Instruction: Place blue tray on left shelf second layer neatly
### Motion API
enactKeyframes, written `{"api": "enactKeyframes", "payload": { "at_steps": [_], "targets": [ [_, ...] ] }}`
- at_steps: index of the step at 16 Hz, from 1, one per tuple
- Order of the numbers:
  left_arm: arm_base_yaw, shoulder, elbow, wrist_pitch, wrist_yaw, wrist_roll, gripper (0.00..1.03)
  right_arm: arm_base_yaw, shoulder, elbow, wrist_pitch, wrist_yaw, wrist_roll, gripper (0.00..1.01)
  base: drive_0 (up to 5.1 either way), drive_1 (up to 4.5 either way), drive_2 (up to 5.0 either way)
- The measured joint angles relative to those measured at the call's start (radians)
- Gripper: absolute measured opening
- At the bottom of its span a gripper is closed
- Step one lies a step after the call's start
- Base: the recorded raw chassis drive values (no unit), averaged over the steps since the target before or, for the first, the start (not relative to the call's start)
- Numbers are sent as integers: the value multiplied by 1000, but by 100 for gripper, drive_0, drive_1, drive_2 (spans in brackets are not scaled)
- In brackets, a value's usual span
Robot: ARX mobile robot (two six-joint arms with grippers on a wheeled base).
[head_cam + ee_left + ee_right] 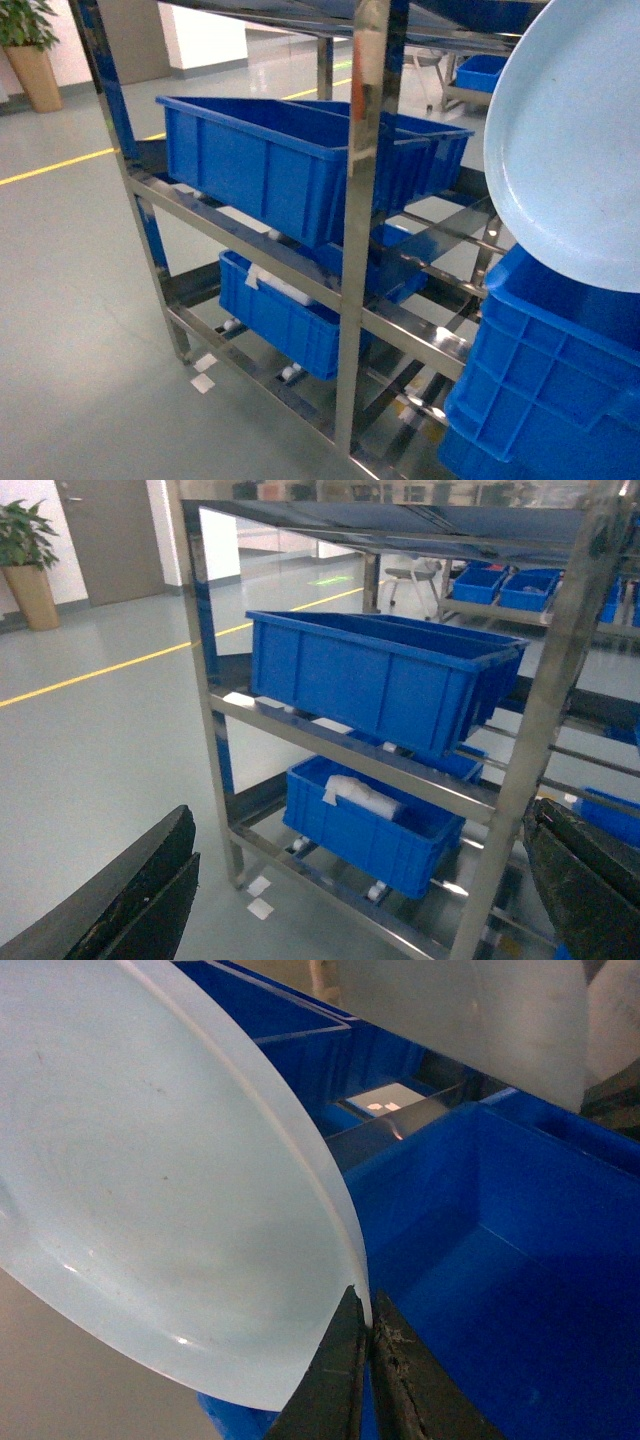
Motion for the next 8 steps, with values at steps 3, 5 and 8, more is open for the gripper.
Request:
{"api": "enactKeyframes", "payload": {
  "at_steps": [3, 5, 8],
  "targets": [
    [0, 0, 0, 0, 1, 0, 98, 0, 0, 0, 2, 0, 0, 2, -314, -65, -65],
    [0, 0, 0, 2, 1, 0, 98, -6, 0, 0, -2, 4, 0, 2, -644, 102, 102],
    [1, 0, 0, 2, 0, 0, 98, -5, 0, 0, 1, 2, 0, 2, -458, 4, 4]
  ]
}}
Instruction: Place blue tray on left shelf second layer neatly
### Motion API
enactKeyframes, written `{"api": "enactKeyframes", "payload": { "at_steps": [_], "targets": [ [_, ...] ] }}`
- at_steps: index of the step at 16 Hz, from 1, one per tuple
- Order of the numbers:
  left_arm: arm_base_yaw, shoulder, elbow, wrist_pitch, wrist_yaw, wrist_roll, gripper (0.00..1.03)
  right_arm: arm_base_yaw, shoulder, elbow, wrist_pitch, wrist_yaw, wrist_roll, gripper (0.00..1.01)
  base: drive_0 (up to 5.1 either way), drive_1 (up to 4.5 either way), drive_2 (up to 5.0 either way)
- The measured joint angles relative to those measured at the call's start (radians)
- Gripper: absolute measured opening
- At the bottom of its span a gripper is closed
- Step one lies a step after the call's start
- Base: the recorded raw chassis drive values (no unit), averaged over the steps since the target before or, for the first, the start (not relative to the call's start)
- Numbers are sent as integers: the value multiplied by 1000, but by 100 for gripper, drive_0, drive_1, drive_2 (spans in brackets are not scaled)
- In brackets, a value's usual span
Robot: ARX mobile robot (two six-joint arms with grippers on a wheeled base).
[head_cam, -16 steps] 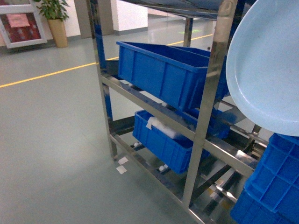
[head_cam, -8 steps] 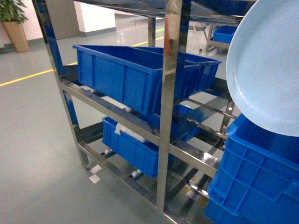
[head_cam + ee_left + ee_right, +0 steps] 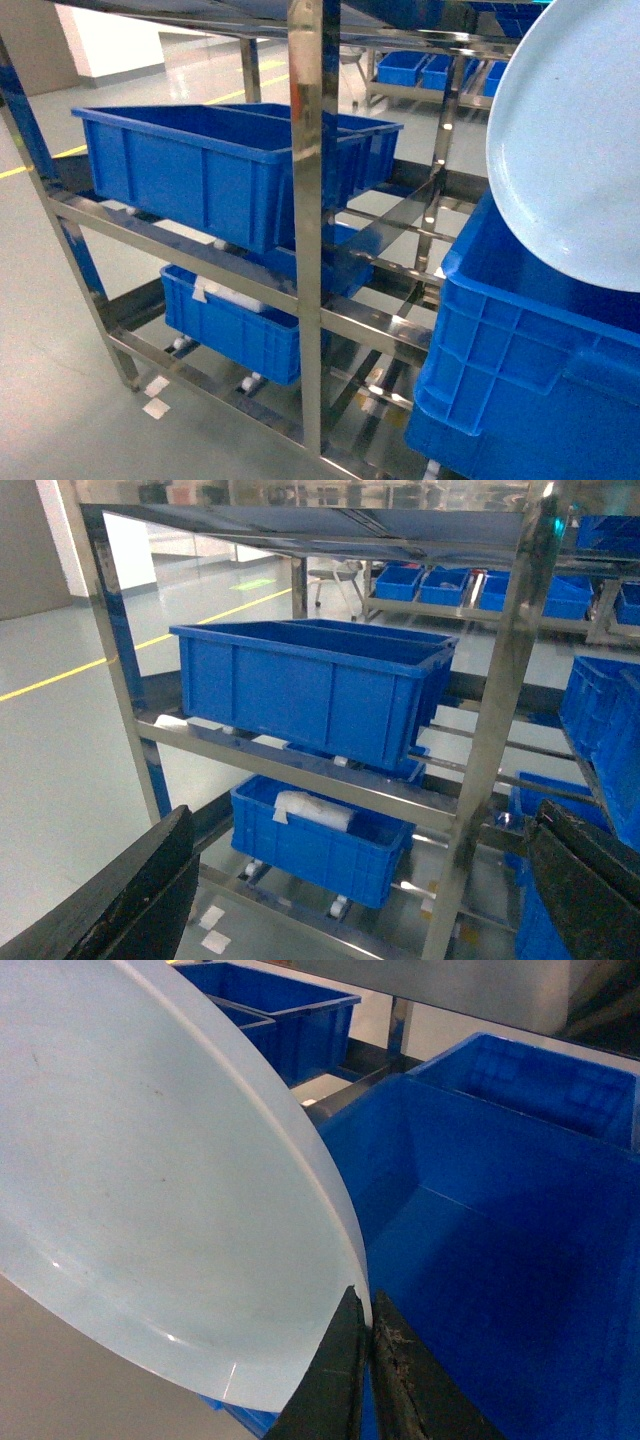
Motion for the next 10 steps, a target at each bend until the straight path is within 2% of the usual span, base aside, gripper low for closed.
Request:
{"api": "enactKeyframes", "payload": {
  "at_steps": [3, 10],
  "targets": [
    [0, 0, 0, -1, 0, 0, 98, 0, 0, 0, 2, 0, 0, 2, -589, 28, 28],
    [0, 0, 0, 0, 0, 0, 98, 0, -2, 0, 2, -4, 0, 2, -585, 276, -123]
  ]
}}
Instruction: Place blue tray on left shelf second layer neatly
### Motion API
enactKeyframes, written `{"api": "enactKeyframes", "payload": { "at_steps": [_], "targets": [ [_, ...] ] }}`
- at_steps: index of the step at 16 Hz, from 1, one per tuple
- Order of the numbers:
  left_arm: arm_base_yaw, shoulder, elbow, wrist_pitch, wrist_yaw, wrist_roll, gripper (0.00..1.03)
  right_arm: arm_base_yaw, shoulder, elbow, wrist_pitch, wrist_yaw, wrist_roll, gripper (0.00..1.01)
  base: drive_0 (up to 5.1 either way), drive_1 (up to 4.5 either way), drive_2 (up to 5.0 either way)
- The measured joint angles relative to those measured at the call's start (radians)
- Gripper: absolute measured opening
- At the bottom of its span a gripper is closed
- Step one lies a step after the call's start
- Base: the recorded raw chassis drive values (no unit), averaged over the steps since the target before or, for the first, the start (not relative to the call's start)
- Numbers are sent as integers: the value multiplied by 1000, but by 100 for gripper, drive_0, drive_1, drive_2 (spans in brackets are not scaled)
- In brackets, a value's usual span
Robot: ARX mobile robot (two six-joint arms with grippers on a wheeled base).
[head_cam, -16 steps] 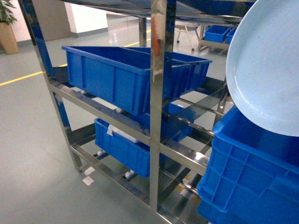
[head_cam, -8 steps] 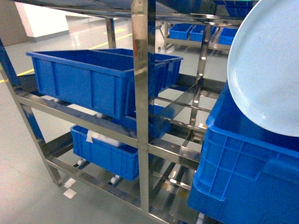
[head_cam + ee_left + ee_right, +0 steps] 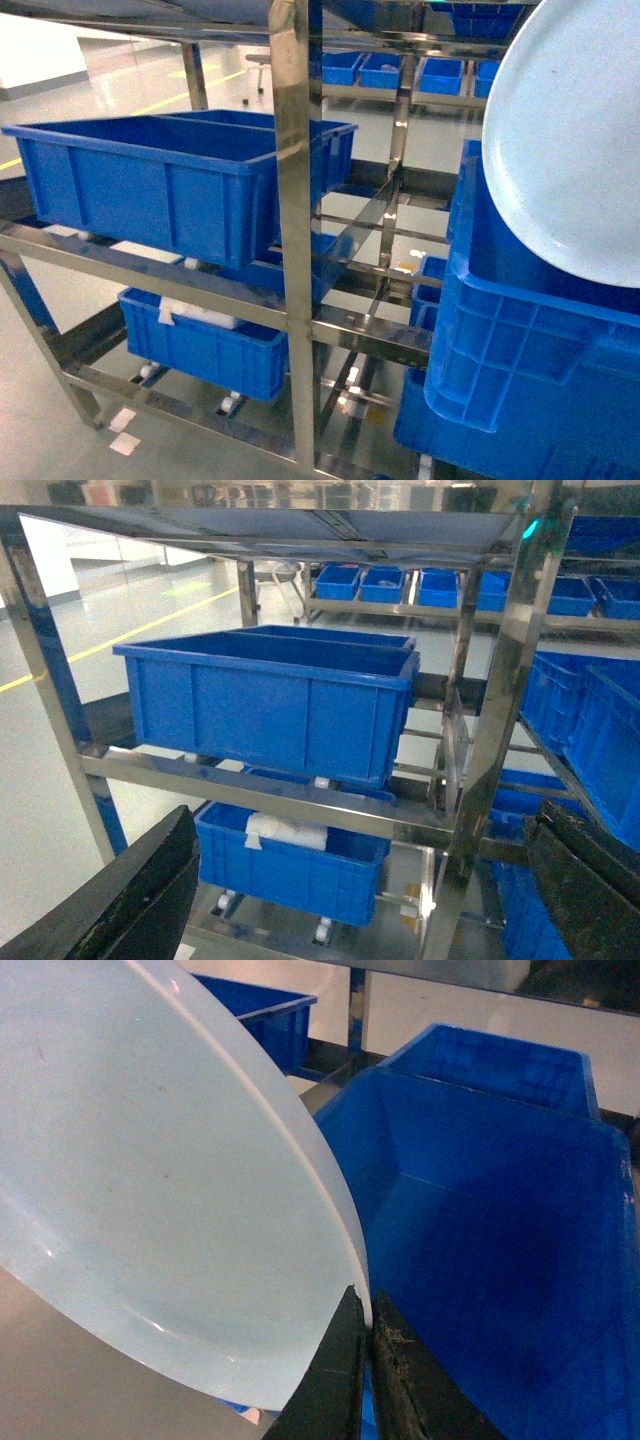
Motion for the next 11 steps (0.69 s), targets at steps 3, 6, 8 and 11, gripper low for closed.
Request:
{"api": "enactKeyframes", "payload": {
  "at_steps": [3, 6, 8, 11],
  "targets": [
    [0, 0, 0, 3, 0, 0, 98, 0, 0, 0, 0, 0, 0, 2, -250, -7, -130],
    [0, 0, 0, 4, -3, 0, 98, 6, 0, 0, 1, -6, 0, 2, -149, -149, -149],
    [0, 0, 0, 0, -2, 0, 98, 5, 1, 0, -3, 0, 0, 2, -165, -165, -165],
    [0, 0, 0, 0, 0, 0, 98, 5, 1, 0, -3, 2, 0, 2, -149, -149, -149]
  ]
}}
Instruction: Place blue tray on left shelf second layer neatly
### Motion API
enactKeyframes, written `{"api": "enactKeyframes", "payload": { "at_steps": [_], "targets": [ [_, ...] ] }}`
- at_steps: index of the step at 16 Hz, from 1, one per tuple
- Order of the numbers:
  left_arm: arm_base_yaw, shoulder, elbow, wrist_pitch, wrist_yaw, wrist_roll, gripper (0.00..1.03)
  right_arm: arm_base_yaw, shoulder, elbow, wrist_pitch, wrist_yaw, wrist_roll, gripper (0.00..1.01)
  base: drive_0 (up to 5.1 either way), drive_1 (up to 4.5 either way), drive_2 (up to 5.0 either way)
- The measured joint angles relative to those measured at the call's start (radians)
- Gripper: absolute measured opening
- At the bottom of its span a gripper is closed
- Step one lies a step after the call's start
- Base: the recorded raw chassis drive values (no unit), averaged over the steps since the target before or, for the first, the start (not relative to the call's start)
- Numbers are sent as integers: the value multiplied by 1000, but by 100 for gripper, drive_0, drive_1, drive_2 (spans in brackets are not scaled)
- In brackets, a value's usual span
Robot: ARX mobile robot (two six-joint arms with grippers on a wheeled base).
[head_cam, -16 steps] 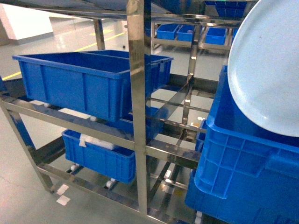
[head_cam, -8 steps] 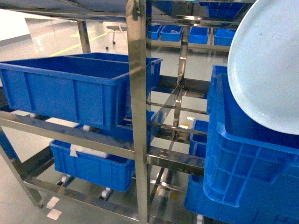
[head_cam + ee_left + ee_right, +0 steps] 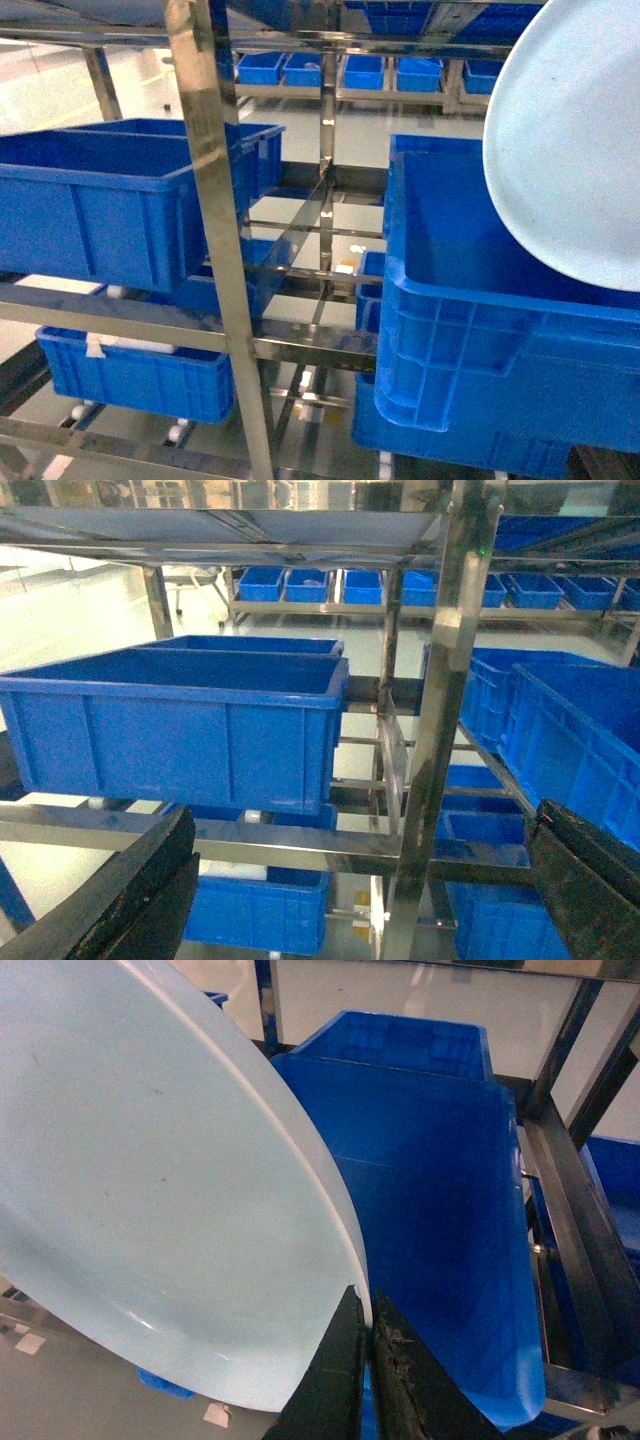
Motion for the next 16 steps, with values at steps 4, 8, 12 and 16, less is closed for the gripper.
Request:
{"api": "enactKeyframes", "payload": {
  "at_steps": [4, 8, 12, 16],
  "targets": [
    [0, 0, 0, 0, 1, 0, 98, 0, 0, 0, 0, 0, 0, 2, -157, -157, -157],
    [0, 0, 0, 0, 0, 0, 98, 0, 0, 0, 1, 0, 0, 2, -157, -157, -157],
    [-1, 0, 0, 0, 1, 0, 98, -2, -1, 0, 0, 2, 0, 2, -84, -84, -84],
    [-2, 0, 0, -1, 2, 0, 98, -1, 0, 0, 1, 2, 0, 2, 55, 55, 55]
  ]
}}
